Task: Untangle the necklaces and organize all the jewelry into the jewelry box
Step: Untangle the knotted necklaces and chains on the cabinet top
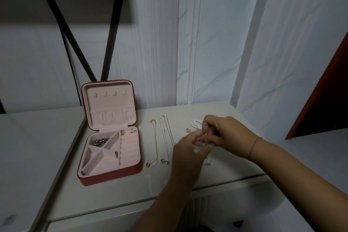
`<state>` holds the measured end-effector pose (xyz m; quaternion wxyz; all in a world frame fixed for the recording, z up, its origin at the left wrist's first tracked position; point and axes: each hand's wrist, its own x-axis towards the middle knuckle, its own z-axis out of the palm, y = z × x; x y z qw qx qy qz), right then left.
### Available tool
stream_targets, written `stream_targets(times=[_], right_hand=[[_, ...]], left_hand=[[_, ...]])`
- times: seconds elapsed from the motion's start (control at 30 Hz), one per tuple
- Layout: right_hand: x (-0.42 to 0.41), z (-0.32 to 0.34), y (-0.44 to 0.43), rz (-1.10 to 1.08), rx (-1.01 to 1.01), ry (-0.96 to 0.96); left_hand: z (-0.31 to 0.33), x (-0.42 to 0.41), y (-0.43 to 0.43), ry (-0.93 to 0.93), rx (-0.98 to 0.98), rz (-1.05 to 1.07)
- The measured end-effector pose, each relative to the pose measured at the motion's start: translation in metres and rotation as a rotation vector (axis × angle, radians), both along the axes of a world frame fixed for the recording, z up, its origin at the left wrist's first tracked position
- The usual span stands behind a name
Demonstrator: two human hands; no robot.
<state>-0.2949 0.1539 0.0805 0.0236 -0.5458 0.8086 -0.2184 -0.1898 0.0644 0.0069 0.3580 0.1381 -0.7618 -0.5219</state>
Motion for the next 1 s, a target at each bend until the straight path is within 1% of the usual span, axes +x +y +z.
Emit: stream_targets(times=[0.13,0.23,0.33,0.4,0.43,0.47,0.5,0.57,0.6,0.63,0.7,0.77,0.9,1.0], right_hand=[[0.012,-0.004,0.000,0.006,0.110,0.076],[0.014,-0.008,0.001,-0.007,0.165,0.096],[0.012,-0.013,0.002,-0.060,0.101,0.092],[0.008,-0.018,0.002,-0.087,0.065,0.107],[0.007,-0.021,0.003,-0.090,0.032,0.061],[0.005,-0.025,0.004,-0.082,-0.018,-0.058],[0.006,-0.027,0.004,-0.057,-0.070,-0.236],[0.010,-0.029,0.003,0.037,-0.143,-0.663],[0.011,-0.032,0.002,0.081,-0.162,-0.819],[0.011,-0.036,0.002,0.114,-0.169,-0.896],[0.006,-0.045,0.001,0.137,-0.160,-0.955],[-0.003,-0.053,0.002,0.090,-0.164,-0.993],[-0.018,-0.060,0.005,0.019,-0.204,-1.023],[-0.031,-0.063,0.008,-0.006,-0.229,-1.064]], left_hand=[[0.000,0.000,0.000,0.040,-0.067,0.098],[-0.002,-0.001,-0.001,0.035,-0.145,0.095],[-0.003,0.000,-0.002,0.046,-0.233,0.091],[-0.004,0.000,-0.002,0.045,-0.242,0.109],[-0.005,-0.001,-0.003,0.040,-0.215,0.120],[-0.006,-0.001,-0.003,0.041,-0.179,0.124],[-0.006,-0.001,-0.003,0.044,-0.141,0.122],[-0.003,0.000,-0.002,0.043,-0.065,0.103],[-0.001,0.001,-0.002,0.039,-0.020,0.095],[0.002,0.002,-0.002,0.039,0.032,0.088],[0.008,0.004,-0.004,0.037,0.130,0.103],[0.012,0.006,-0.009,0.041,0.185,0.147],[0.013,0.011,-0.021,0.018,0.256,0.191],[0.012,0.015,-0.029,0.017,0.294,0.271]])
